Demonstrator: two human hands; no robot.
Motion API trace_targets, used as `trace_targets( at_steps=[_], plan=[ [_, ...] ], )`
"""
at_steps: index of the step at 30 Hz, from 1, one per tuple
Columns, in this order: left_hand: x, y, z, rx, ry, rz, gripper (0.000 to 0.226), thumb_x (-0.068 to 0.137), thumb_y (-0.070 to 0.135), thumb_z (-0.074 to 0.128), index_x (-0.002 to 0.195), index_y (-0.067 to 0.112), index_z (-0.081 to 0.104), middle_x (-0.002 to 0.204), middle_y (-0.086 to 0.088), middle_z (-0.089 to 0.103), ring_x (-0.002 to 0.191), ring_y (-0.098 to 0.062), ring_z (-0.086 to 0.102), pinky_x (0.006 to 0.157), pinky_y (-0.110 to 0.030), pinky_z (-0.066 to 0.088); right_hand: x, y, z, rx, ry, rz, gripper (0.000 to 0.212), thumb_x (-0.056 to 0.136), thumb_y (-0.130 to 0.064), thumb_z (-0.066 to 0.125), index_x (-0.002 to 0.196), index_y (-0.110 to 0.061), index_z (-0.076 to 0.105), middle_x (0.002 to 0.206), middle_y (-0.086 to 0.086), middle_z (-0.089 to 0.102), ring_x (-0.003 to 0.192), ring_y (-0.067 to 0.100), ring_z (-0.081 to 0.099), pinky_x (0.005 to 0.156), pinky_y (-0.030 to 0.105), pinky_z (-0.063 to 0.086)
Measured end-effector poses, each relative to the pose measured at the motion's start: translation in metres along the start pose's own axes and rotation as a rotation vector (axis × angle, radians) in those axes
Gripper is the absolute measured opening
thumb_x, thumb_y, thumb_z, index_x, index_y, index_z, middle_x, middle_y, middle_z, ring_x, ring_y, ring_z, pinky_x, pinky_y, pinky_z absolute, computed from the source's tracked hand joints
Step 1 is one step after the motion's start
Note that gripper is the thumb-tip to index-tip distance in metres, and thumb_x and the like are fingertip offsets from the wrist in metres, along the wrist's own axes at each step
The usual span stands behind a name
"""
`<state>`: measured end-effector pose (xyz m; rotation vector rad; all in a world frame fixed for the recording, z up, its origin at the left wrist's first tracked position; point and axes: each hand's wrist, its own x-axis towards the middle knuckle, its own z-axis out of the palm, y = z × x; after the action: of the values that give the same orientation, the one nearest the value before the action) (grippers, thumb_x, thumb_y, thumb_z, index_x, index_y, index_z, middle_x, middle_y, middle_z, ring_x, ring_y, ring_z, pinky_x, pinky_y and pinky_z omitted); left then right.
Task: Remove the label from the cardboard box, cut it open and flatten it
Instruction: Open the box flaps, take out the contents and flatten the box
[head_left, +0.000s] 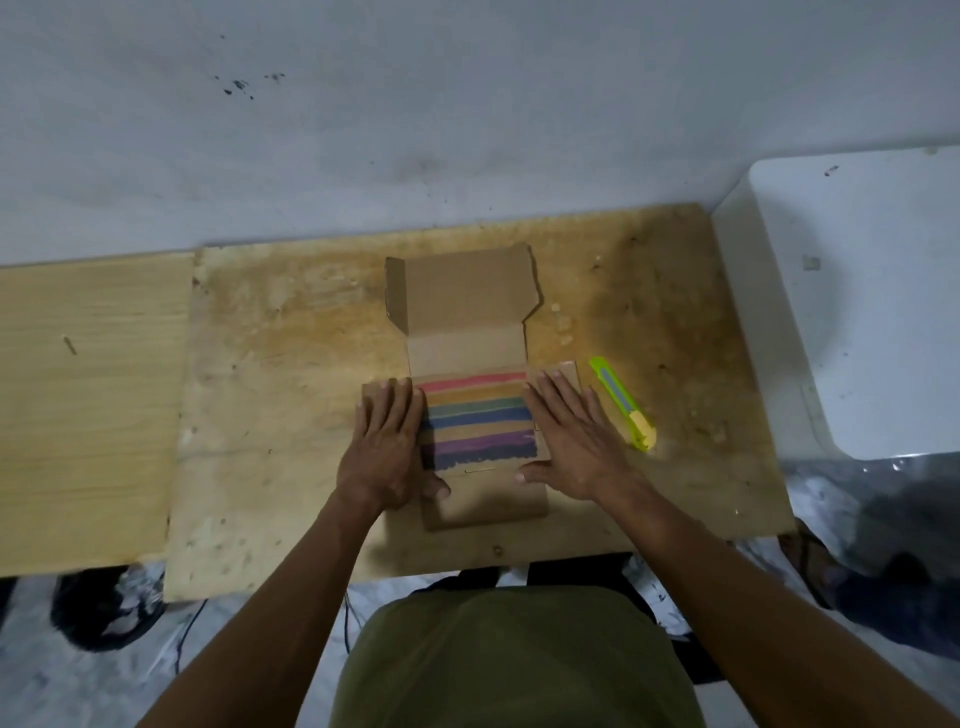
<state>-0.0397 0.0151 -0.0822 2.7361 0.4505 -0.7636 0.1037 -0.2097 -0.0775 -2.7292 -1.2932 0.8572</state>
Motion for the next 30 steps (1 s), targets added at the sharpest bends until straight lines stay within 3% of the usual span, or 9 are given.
trace_targets(
  at_steps=[6,9,11,13,15,19,24,27,30],
  plan=[
    [-0.012,-0.012,0.015,-0.197,-0.002,0.016,0.137,0.059,0.084,0.056,0.152,0.012,-0.015,0.158,-0.004,-0.025,0.144,-0.027,-0.028,0.120,-0.051,-0.001,-0.014,-0.002,0.024,0.147,0.024,0.023,0.114,0.077,-0.077,0.050,0.153,-0.023,-0.015,0.160,-0.006,-0.027,0.145,0.012,-0.029,0.122,0.041,-0.001],
    [-0.012,-0.012,0.010,-0.236,0.010,0.010,0.139,0.055,0.089,0.053,0.154,0.012,-0.007,0.161,-0.003,-0.016,0.147,-0.026,-0.020,0.121,-0.049,0.002,-0.014,-0.005,0.025,0.183,0.079,0.046,0.106,0.079,-0.076,0.047,0.156,-0.022,-0.002,0.163,-0.006,-0.015,0.148,0.012,-0.019,0.122,0.041,0.004],
    [-0.013,-0.008,0.001,-0.275,0.129,0.028,0.124,0.059,0.088,0.052,0.151,0.012,0.021,0.160,-0.003,0.020,0.148,-0.030,0.012,0.120,-0.048,0.019,-0.010,-0.010,0.016,0.231,0.194,0.080,0.087,0.083,-0.070,0.045,0.152,-0.020,0.025,0.163,-0.001,0.015,0.150,0.019,0.007,0.119,0.043,0.017],
    [-0.011,0.000,-0.011,-0.299,0.382,0.001,0.084,0.073,0.076,0.057,0.132,0.017,0.049,0.135,-0.004,0.053,0.126,-0.028,0.044,0.106,-0.046,0.040,-0.002,-0.016,0.000,0.273,0.377,0.123,0.062,0.086,-0.060,0.050,0.132,-0.019,0.050,0.140,0.003,0.049,0.132,0.026,0.040,0.106,0.043,0.035],
    [-0.005,0.010,-0.026,-0.371,0.530,-0.163,0.066,0.083,0.061,0.060,0.127,0.013,0.055,0.131,-0.012,0.057,0.122,-0.030,0.048,0.102,-0.044,0.043,0.012,-0.018,-0.019,0.377,0.516,0.185,0.045,0.089,-0.049,0.055,0.120,-0.017,0.058,0.120,0.005,0.058,0.113,0.025,0.051,0.092,0.037,0.044],
    [0.027,0.014,-0.065,-0.639,0.637,-0.346,0.059,0.091,0.049,0.056,0.133,0.008,0.051,0.135,-0.015,0.055,0.125,-0.030,0.049,0.100,-0.041,0.043,0.053,-0.017,-0.067,0.641,0.555,0.356,0.042,0.094,-0.039,0.056,0.124,-0.011,0.054,0.121,0.009,0.059,0.110,0.024,0.055,0.084,0.024,0.038],
    [0.083,0.002,-0.101,-1.077,0.516,-0.580,0.055,0.094,0.040,0.057,0.138,0.007,0.050,0.129,-0.013,0.062,0.116,-0.029,0.060,0.089,-0.032,0.049,0.099,-0.006,-0.099,0.887,0.462,0.516,0.053,0.096,-0.042,0.053,0.135,-0.007,0.050,0.132,0.012,0.058,0.120,0.029,0.055,0.097,0.037,0.045],
    [0.109,-0.014,-0.101,-1.332,0.464,-0.663,0.042,0.091,0.035,0.063,0.120,0.006,0.065,0.109,-0.013,0.071,0.100,-0.029,0.068,0.087,-0.040,0.057,0.112,-0.002,-0.104,1.088,0.447,0.585,0.044,0.097,-0.035,0.055,0.117,0.004,0.061,0.123,0.020,0.063,0.112,0.034,0.059,0.095,0.046,0.050],
    [0.118,-0.017,-0.099,-1.390,0.431,-0.636,0.034,0.092,0.027,0.064,0.115,0.003,0.067,0.102,-0.014,0.072,0.093,-0.031,0.069,0.079,-0.046,0.059,0.123,0.000,-0.103,1.220,0.467,0.673,0.039,0.097,-0.028,0.057,0.112,0.007,0.063,0.120,0.024,0.063,0.112,0.037,0.059,0.093,0.047,0.053]
  ],
)
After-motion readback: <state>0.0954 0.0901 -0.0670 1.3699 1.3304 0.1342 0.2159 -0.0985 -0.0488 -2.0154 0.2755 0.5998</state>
